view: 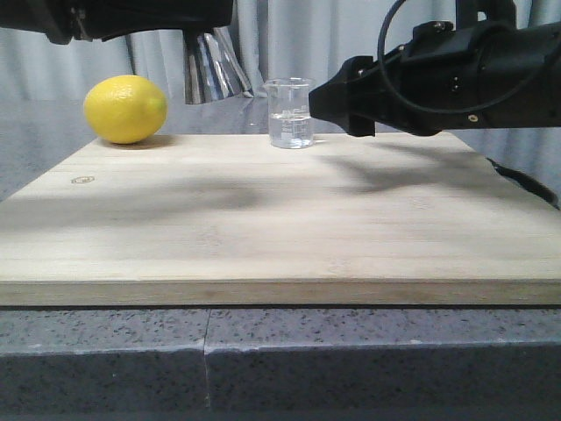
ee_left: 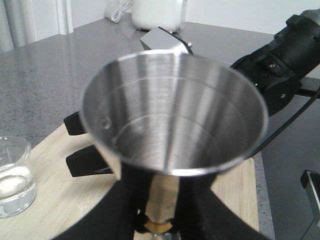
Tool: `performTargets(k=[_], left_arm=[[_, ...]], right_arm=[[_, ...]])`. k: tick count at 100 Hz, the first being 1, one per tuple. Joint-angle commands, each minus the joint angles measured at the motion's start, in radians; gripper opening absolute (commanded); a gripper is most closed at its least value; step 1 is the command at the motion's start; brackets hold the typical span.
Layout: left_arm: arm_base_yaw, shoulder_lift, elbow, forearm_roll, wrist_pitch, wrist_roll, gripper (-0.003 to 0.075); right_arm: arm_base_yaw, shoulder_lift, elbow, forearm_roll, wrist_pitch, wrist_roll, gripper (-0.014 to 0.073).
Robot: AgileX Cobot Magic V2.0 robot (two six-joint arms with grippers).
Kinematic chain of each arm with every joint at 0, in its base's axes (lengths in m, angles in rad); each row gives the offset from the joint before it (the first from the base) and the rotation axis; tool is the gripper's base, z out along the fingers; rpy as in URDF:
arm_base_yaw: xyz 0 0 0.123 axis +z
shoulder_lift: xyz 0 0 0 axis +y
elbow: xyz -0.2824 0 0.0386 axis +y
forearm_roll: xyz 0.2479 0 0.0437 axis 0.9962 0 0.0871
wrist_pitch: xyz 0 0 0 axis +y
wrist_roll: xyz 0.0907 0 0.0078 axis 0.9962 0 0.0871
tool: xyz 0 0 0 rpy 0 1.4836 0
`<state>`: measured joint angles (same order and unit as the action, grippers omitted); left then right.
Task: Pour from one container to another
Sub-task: 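Lower the right gripper around the glass beaker and close on it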
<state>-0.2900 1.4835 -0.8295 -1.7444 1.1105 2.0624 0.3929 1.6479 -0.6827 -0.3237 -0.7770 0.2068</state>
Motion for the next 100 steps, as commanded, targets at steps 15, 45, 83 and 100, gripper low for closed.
performTargets(k=[15,45,83,100], left_arm=[[-0.009,-0.028,-0.031,-0.067,0.065,-0.006,-0.0019],[-0.009,-0.028,-0.031,-0.067,0.065,-0.006,-0.0019],[-0.009,-0.028,-0.031,-0.067,0.065,-0.006,-0.0019],[-0.009,-0.028,-0.031,-0.067,0.065,-0.006,-0.0019]], right_arm=[[0.003,-0.003,-0.069,-0.029,-0.071,0.01,0.0473],[0.003,-0.002,-0.108,-0.044,-0.008,0.025,0.0473],[0.004,0.054,-0.137,-0.08,-0.004,0.06,0.0473],[0.004,0.075,-0.162,-0.084,0.002,0.062,0.0473]])
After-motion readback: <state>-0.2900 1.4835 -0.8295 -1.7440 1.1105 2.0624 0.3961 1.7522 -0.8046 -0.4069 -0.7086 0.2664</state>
